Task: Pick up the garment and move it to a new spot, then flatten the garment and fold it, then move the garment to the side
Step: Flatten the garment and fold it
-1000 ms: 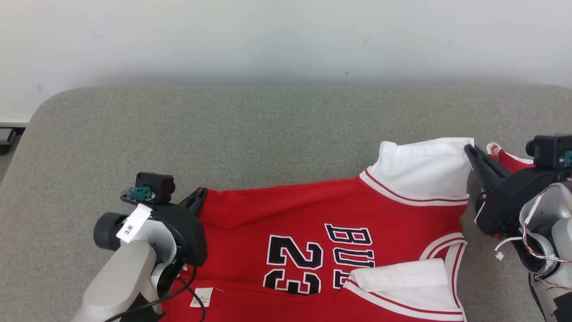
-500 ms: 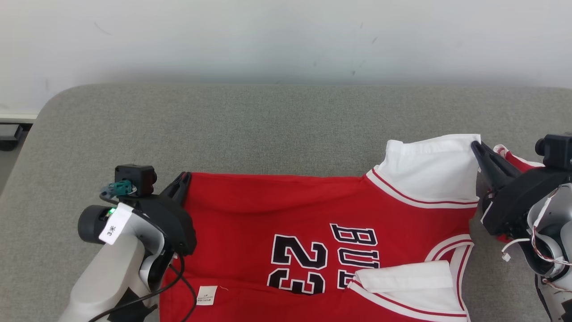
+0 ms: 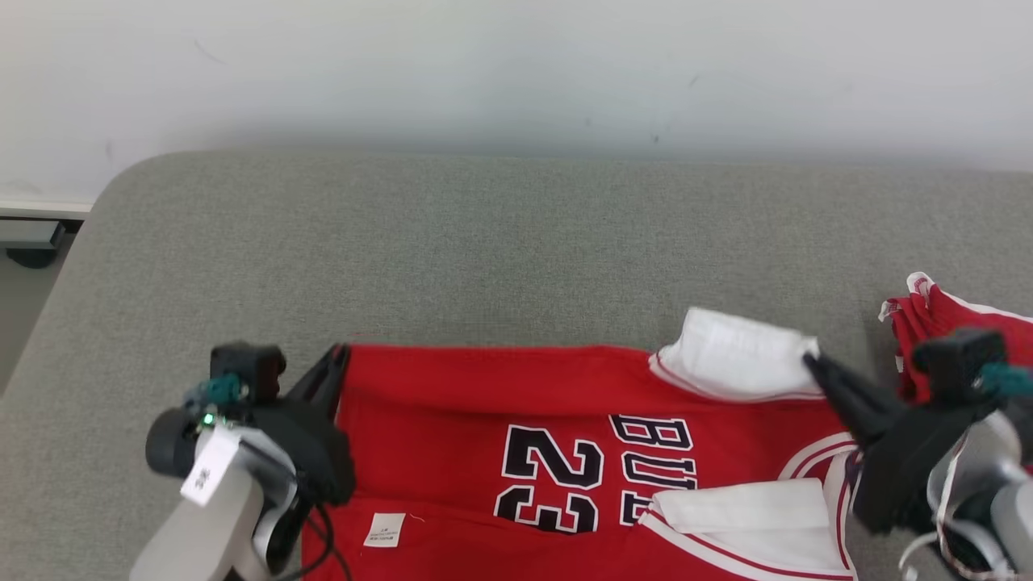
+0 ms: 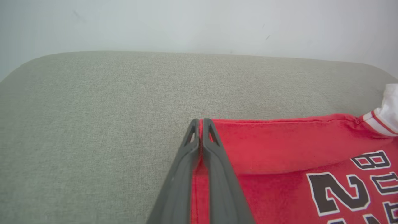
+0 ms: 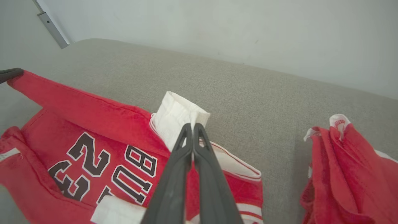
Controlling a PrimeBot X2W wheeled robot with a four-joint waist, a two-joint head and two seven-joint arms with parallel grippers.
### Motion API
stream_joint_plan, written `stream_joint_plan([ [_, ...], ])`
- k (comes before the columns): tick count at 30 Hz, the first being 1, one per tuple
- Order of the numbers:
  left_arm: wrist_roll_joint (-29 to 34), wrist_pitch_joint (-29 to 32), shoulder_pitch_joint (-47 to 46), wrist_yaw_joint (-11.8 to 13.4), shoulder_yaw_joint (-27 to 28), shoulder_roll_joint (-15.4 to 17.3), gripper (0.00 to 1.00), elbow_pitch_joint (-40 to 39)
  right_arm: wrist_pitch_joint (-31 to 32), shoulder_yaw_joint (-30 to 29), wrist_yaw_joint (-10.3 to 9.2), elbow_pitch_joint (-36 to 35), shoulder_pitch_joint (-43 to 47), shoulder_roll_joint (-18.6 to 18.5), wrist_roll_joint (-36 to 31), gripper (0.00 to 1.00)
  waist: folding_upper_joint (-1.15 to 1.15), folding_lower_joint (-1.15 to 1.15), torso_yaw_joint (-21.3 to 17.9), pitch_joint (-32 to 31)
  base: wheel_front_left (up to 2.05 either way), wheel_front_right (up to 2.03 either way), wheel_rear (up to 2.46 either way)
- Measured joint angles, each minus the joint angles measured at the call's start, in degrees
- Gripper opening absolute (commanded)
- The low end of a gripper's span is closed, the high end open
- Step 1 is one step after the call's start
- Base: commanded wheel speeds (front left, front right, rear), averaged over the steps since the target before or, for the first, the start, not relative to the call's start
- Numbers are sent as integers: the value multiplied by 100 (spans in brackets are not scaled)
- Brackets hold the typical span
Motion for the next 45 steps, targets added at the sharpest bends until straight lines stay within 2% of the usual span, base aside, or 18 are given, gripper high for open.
stream_joint_plan([
  [7, -9, -288, 636, -96, -78, 127, 0, -253, 65, 293, 1, -401, 544, -157, 172, 0, 0, 0, -12, -124, 0, 0, 0],
  [17, -169, -599, 1230, -145, -163, 314, 0, -638, 324, 327, 2, -706, 1444, -531, 557, 0, 0, -1, -54, -273, 0, 0, 0],
  [28, -265, -655, 1504, -153, -153, 390, 0, -760, 567, 368, 4, -836, 1594, -679, 654, 0, 0, -1, -98, -317, 0, 0, 0],
  [35, -365, -697, 1505, -153, 54, 491, 0, -816, 566, 119, -10, -995, 1669, -783, 731, 0, 0, 0, -92, -328, 0, 0, 0],
  [45, -513, -702, 1525, -153, 57, 453, 0, -814, 621, 29, -160, -1148, 1854, -813, 762, 0, 0, 0, -130, -284, 0, 0, 0],
])
